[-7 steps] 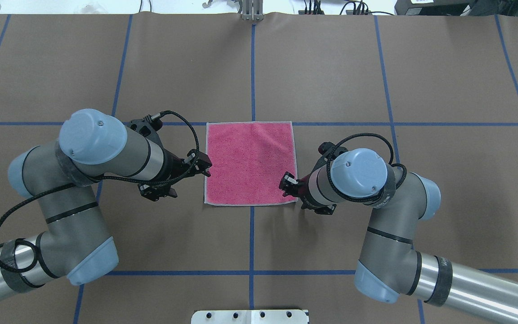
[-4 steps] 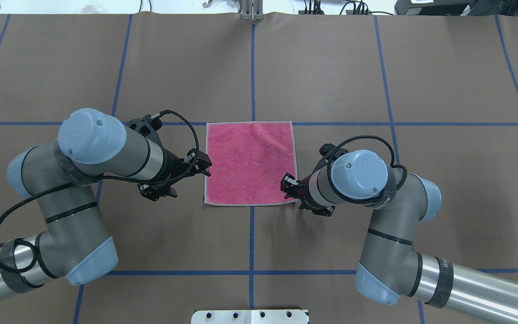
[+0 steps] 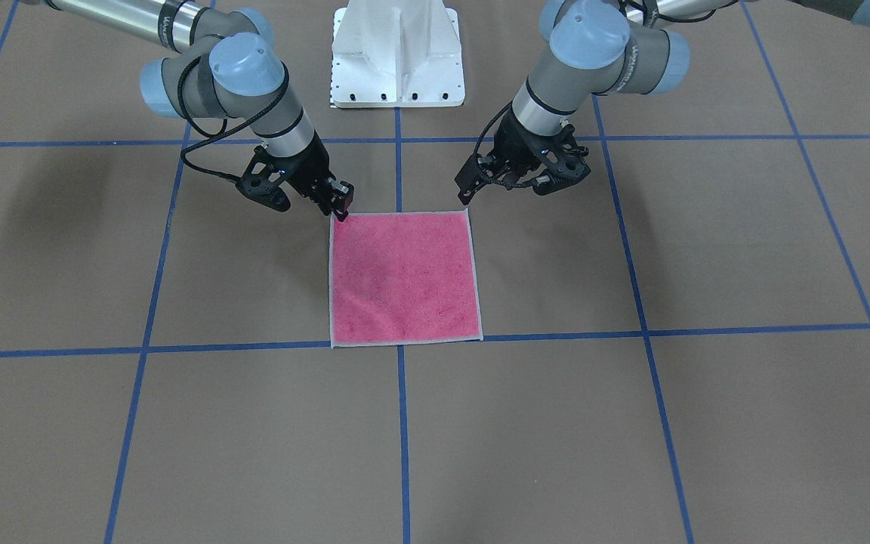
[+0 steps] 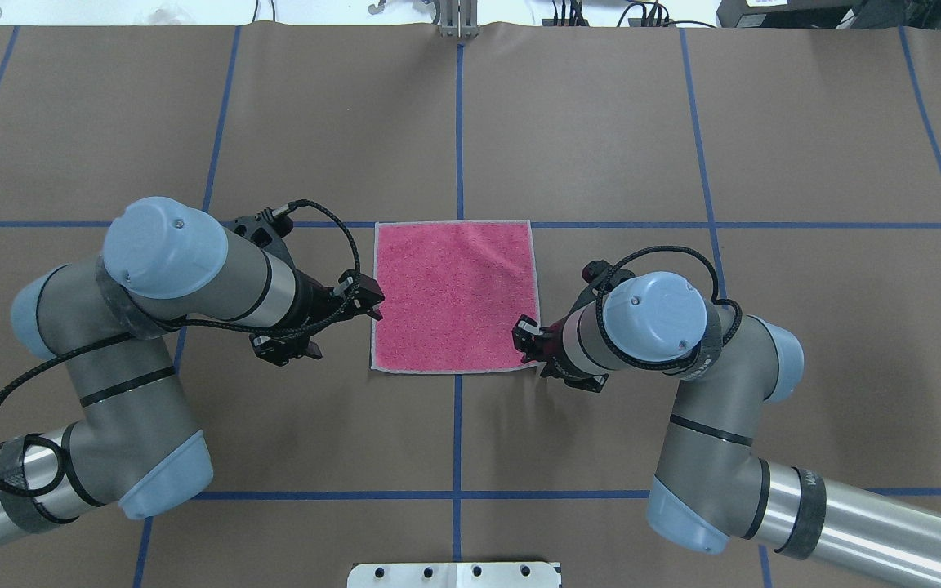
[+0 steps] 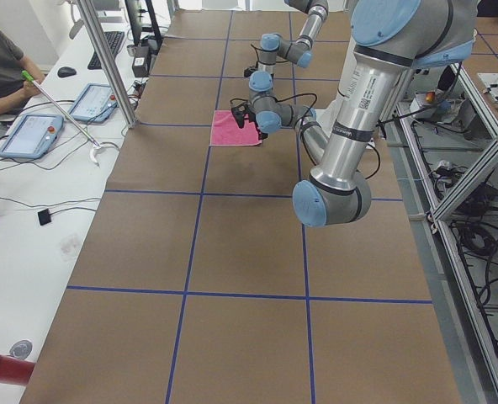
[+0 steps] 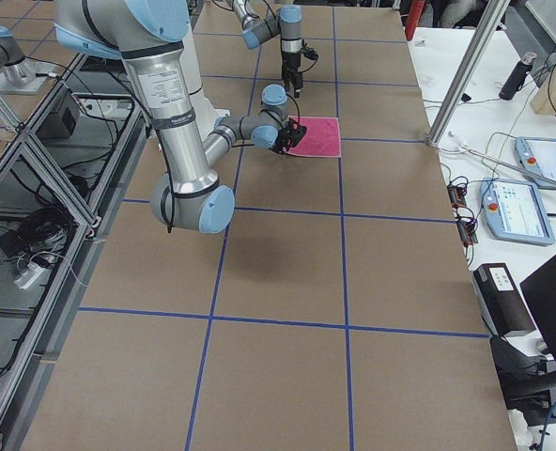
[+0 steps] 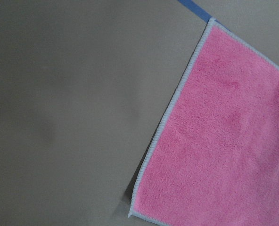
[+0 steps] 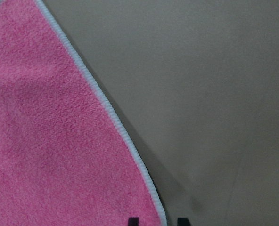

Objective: Fold towel twice with both arms
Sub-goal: 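Lower both grippers onto the towel's near corners and close them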

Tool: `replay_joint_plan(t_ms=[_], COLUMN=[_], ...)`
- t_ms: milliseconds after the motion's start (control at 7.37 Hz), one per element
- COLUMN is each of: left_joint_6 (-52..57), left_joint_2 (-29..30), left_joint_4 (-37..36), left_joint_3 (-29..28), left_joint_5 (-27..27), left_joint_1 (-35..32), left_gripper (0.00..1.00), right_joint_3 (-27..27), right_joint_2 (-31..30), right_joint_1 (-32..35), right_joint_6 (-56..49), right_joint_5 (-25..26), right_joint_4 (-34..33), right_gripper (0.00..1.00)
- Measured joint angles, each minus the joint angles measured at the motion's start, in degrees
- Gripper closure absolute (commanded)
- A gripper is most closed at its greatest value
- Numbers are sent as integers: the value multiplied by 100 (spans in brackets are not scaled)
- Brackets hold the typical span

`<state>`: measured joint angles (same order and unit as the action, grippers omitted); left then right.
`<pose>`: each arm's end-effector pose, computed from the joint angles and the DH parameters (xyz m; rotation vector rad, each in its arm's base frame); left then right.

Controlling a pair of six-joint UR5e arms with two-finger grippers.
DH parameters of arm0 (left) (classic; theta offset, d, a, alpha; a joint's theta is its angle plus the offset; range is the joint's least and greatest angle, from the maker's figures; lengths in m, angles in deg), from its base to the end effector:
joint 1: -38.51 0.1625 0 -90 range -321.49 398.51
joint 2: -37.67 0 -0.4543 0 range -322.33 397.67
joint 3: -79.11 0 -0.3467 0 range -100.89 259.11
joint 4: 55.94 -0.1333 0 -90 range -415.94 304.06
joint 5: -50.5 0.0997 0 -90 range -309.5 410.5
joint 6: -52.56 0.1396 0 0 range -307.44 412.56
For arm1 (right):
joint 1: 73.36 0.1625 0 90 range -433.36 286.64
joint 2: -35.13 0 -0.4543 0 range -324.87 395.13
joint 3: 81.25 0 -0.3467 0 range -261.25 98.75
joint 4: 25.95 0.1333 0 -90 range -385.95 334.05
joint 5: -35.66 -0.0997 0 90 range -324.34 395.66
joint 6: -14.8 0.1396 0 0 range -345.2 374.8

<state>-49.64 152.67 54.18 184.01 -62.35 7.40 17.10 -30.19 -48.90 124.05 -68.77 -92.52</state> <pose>0.4893 -0.3877 0.3298 -0.1884 1.0876 -0.4699 -0.5492 -0.3580 0.3779 -0.1890 -1.0040 0.5727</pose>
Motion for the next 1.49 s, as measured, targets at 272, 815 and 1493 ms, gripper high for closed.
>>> replay_joint_plan(t_ms=[272,815,1493], left_joint_6=[-1,-1,-1], left_joint_2=[-13,-20,3], left_joint_4=[0,0,-8], left_joint_3=[3,7,12], left_joint_5=[0,0,0], left_joint_1=[0,0,-8], left_gripper=[1,1,1], right_joint_3=[14,52,67], right_joint_2=[-4,-23,-32], right_joint_1=[10,24,19], right_joint_6=[0,27,44], right_joint_5=[1,138,151], right_joint_4=[-3,-5,-5], right_gripper=[67,75,83])
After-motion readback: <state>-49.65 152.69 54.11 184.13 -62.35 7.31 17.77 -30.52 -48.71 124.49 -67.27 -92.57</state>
